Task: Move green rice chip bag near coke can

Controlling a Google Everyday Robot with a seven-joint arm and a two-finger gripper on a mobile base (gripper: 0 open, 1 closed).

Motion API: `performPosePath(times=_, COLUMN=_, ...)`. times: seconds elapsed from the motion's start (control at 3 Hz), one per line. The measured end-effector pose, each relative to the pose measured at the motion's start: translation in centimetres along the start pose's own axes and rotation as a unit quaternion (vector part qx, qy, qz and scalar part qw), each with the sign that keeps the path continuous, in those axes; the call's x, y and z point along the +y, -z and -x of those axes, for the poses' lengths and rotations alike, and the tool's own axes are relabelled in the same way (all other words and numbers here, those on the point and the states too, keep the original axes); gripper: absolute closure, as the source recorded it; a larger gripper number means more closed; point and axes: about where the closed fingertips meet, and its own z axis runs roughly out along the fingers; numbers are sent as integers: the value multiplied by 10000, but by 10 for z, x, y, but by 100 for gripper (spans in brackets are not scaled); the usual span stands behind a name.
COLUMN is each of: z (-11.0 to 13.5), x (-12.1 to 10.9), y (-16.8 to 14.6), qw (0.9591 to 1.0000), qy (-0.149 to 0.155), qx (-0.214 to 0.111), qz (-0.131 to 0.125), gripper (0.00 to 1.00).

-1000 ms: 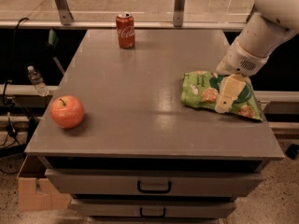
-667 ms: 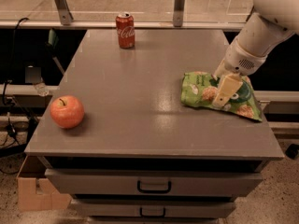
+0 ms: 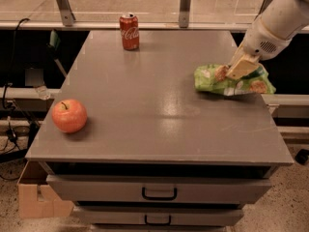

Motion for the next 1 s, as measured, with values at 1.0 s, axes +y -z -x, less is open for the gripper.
performPosePath(times=1.0, z=40, x=-48, y=26, qw=9961, qy=-63, qx=-682, qz=-558, gripper=100)
